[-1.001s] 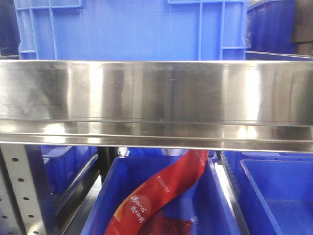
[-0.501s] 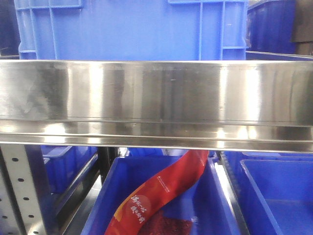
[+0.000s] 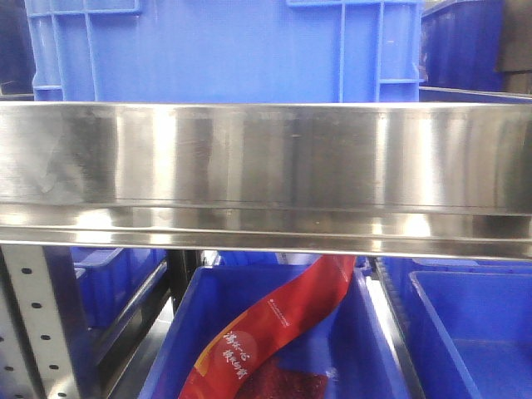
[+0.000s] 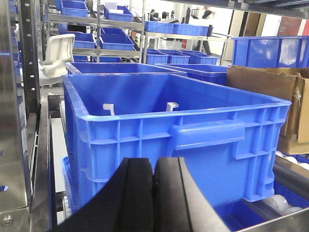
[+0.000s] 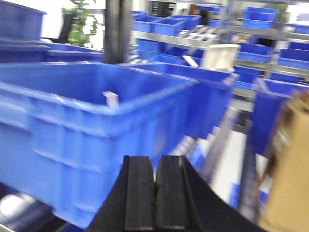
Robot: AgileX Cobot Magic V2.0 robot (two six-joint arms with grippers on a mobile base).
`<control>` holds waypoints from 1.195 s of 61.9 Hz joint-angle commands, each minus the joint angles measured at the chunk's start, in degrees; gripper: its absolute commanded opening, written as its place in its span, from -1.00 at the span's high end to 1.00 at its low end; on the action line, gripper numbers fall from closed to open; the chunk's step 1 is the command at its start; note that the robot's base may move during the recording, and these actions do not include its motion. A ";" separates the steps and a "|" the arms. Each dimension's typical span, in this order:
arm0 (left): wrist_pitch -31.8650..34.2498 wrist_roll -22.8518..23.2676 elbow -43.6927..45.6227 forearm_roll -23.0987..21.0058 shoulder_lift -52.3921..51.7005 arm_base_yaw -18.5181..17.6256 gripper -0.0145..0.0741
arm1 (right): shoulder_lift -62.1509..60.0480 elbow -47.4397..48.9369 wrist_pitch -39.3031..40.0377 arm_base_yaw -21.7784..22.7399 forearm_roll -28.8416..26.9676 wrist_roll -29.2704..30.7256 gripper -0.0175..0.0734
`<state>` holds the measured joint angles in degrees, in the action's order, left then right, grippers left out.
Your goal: Grab PVC pipe and place in blue bin
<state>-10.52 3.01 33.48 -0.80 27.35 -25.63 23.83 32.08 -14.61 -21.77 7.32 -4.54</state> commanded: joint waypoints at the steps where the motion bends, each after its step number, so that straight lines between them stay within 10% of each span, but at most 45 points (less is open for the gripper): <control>1: 1.02 0.12 -0.08 -0.09 -0.20 -0.30 0.92 | -4.35 -5.00 3.63 4.33 -2.38 1.87 0.98; 19: 1.02 0.12 -0.08 -0.09 -0.20 -0.30 0.92 | -15.48 -23.46 15.48 17.02 -12.02 10.19 0.98; 74: 1.12 0.12 -0.08 -0.09 -0.20 -0.30 0.92 | -23.83 -32.08 19.70 17.39 -12.72 10.07 0.98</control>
<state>-10.42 3.01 33.48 -0.80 27.35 -25.63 0.42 0.12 3.10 -4.79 -5.03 5.09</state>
